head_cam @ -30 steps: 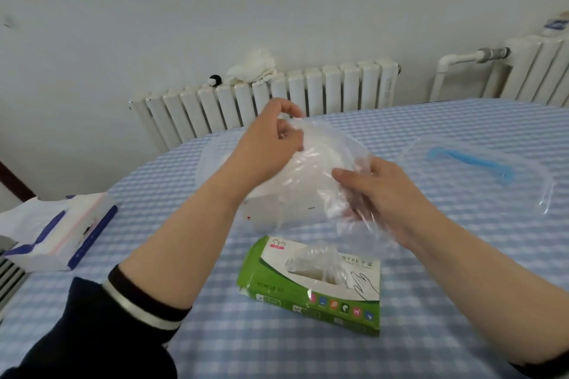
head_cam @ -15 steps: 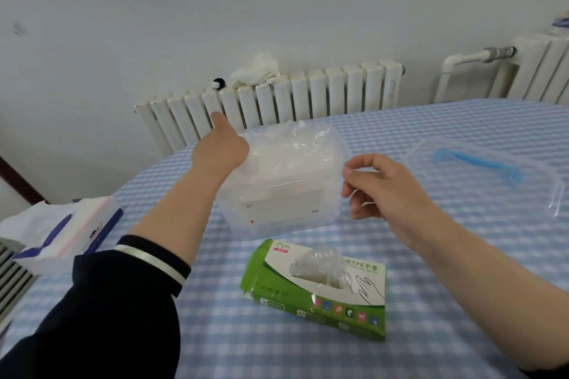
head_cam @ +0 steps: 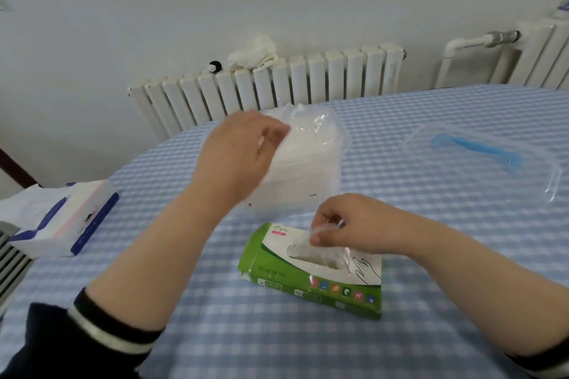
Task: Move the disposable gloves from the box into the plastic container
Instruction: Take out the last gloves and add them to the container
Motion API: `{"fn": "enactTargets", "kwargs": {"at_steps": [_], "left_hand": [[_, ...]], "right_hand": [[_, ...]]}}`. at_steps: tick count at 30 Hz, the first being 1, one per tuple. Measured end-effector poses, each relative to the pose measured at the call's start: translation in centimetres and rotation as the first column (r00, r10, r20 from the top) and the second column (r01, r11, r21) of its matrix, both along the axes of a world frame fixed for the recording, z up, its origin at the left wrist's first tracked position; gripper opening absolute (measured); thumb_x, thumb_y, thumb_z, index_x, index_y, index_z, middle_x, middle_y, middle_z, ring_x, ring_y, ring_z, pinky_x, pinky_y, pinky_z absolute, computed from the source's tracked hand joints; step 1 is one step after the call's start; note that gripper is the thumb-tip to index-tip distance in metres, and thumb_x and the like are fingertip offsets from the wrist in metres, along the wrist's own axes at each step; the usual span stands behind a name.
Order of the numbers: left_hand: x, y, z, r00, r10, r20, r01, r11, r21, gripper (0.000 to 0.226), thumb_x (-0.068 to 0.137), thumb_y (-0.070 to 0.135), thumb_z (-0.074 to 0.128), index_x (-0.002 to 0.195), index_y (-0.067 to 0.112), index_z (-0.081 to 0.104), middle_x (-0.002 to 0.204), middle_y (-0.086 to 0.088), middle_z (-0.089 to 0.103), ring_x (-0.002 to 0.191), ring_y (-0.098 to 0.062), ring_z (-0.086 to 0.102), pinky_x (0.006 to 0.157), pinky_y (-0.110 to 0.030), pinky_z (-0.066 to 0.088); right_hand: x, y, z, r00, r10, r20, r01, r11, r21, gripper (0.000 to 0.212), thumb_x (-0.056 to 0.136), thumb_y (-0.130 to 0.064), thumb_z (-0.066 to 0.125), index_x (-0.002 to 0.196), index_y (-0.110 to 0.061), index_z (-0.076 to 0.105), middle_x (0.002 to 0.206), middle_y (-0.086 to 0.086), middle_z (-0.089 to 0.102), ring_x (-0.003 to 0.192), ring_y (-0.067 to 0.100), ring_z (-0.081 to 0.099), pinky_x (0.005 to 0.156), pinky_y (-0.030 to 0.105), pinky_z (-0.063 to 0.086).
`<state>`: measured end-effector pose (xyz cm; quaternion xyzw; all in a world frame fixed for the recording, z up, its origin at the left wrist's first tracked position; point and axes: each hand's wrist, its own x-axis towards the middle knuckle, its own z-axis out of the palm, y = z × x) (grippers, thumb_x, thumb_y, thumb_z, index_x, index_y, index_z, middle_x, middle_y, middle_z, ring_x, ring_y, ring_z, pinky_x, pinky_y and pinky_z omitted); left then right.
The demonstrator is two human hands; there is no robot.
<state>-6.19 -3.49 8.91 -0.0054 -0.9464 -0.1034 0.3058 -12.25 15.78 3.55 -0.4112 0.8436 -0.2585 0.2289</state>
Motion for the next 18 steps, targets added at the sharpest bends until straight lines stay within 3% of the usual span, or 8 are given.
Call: {"fn": "enactTargets", "kwargs": {"at_steps": [2,3,6,9,11,14,16,18], "left_hand": [[1.6,1.7,-1.5,0.955,-0.229,0.188,0.168,0.942,0.292,0.051,0.087,0.067,0.039,0.111,0.028,0.063,0.098,0.014,0.064,0.083,0.0,0.056,0.075,-0.016,0.042],[2.2,2.2,-2.3,0.878,-0.297,0.376,0.135,0.906,0.401,0.052,0.082,0.072,0.049,0.117,0.033,0.056,0.102,0.017,0.062,0.089,0.002,0.057,0.079,-0.015,0.045],[2.6,2.1,-4.6,0.58,-0.278,0.765,0.048,0.95,0.309,0.071,0.076,0.055,0.074,0.133,0.04,0.036,0.114,0.022,0.052,0.103,-0.001,0.054,0.09,-0.026,0.048],[2.5,1.8,-5.9,0.596,-0.23,0.769,0.05,0.967,0.25,0.065,0.075,0.042,0.079,0.124,0.04,0.037,0.109,0.024,0.049,0.102,-0.004,0.052,0.089,-0.029,0.048],[2.3,1.6,-6.5,0.612,-0.227,0.758,0.06,0.968,0.242,0.063,0.072,0.046,0.08,0.121,0.034,0.041,0.114,0.021,0.052,0.106,-0.006,0.052,0.093,-0.033,0.047],[2.2,1.4,-7.3,0.588,-0.232,0.775,0.083,0.97,0.227,0.066,0.071,0.048,0.079,0.125,0.035,0.043,0.124,0.018,0.052,0.109,-0.006,0.052,0.095,-0.033,0.046],[2.5,1.3,-7.1,0.603,-0.256,0.756,0.064,0.96,0.274,0.064,0.075,0.043,0.08,0.125,0.037,0.042,0.116,0.023,0.053,0.104,-0.002,0.052,0.094,-0.031,0.047],[2.5,1.2,-6.2,0.64,-0.373,0.672,0.051,0.893,0.447,0.066,0.074,0.045,0.08,0.129,0.037,0.043,0.117,0.022,0.056,0.105,0.001,0.054,0.095,-0.03,0.048]], "right_hand": [[-0.1,-0.1,0.0,0.998,-0.043,0.043,0.048,0.992,-0.113,0.016,0.084,-0.041,0.07,0.082,-0.025,0.071,0.072,-0.011,0.066,0.068,-0.002,0.058,0.068,0.02,0.049],[-0.1,0.0,0.2,0.996,-0.051,0.068,0.062,0.985,-0.16,0.019,0.085,-0.039,0.07,0.077,-0.023,0.072,0.063,-0.01,0.061,0.057,-0.003,0.052,0.059,0.015,0.044],[-0.5,0.3,0.5,0.993,-0.043,0.112,0.063,0.982,-0.176,0.022,0.088,-0.039,0.067,0.08,-0.021,0.075,0.067,-0.004,0.066,0.057,0.0,0.049,0.059,0.013,0.038],[-0.5,0.5,0.4,0.991,-0.016,0.135,0.038,0.986,-0.163,0.022,0.091,-0.039,0.062,0.084,-0.024,0.077,0.079,-0.006,0.074,0.069,0.014,0.063,0.073,0.028,0.05],[-0.5,0.5,0.9,0.968,-0.048,0.248,0.134,0.929,-0.344,0.028,0.089,-0.04,0.061,0.082,-0.017,0.075,0.083,0.002,0.075,0.079,0.022,0.07,0.083,0.038,0.054],[-1.1,1.0,2.3,0.837,-0.046,0.546,0.422,0.689,-0.589,0.038,0.08,-0.04,0.055,0.077,-0.005,0.07,0.075,0.01,0.073,0.069,0.017,0.07,0.07,0.029,0.057],[-1.6,1.4,2.8,0.805,-0.015,0.593,0.47,0.625,-0.623,0.037,0.081,-0.04,0.052,0.076,-0.007,0.068,0.074,0.009,0.073,0.064,0.016,0.068,0.062,0.025,0.054],[-1.9,1.5,3.0,0.778,0.002,0.628,0.496,0.612,-0.616,0.037,0.089,-0.037,0.05,0.073,-0.009,0.068,0.073,0.008,0.072,0.061,0.015,0.066,0.058,0.025,0.052]]}}
